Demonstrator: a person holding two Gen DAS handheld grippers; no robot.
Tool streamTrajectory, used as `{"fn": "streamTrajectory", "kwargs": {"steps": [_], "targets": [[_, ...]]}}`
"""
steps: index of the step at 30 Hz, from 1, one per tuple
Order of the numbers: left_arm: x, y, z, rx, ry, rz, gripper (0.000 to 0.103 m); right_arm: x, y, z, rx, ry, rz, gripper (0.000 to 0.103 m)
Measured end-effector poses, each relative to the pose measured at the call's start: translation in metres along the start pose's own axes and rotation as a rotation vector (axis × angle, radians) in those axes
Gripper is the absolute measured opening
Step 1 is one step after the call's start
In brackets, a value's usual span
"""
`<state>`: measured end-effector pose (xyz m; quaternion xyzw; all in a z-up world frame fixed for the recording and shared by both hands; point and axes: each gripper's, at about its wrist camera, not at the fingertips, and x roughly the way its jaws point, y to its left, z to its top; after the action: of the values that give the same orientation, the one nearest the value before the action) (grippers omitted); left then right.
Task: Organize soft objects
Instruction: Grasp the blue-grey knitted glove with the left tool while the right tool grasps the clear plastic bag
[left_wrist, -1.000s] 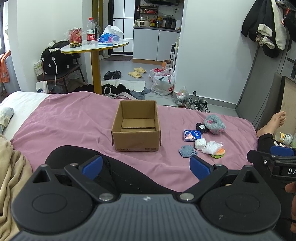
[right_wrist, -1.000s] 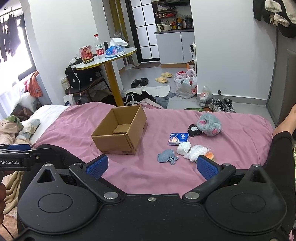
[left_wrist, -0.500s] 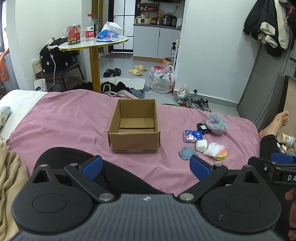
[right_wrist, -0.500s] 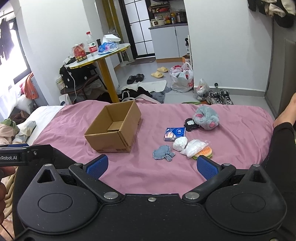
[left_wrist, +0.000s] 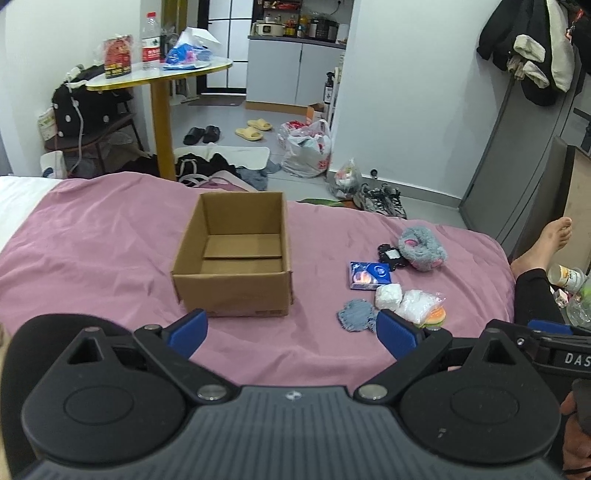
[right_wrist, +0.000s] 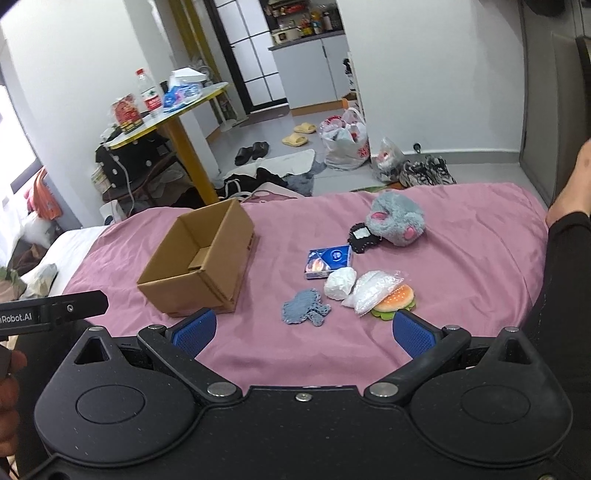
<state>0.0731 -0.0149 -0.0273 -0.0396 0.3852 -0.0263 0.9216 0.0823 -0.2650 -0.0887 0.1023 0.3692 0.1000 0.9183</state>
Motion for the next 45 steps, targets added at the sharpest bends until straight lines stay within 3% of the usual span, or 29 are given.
{"fn": "streamTrajectory", "kwargs": {"steps": [4,15,24,34,45], "targets": [[0.017,-0.008,0.005,0.003,0.005,-0.033,0.091,0.015,-0.013,0.004,0.045,0.009,-0.002,0.096],[0.082,-0.025,0.012,0.001,0.105,-0.093,0.079,0.062,-0.042,0.012,0.150,0.081,-0.009,0.062],[0.141,-0.039,0.013,0.000,0.195,-0.123,0.070,0.101,-0.059,0.014,0.231,0.135,-0.014,0.043],[0.200,-0.055,0.005,0.004,0.291,-0.161,0.059,0.136,-0.081,0.015,0.317,0.195,-0.051,0.038],[0.248,-0.067,-0.007,0.015,0.353,-0.155,0.058,0.164,-0.090,0.021,0.358,0.248,-0.100,0.039]]}}
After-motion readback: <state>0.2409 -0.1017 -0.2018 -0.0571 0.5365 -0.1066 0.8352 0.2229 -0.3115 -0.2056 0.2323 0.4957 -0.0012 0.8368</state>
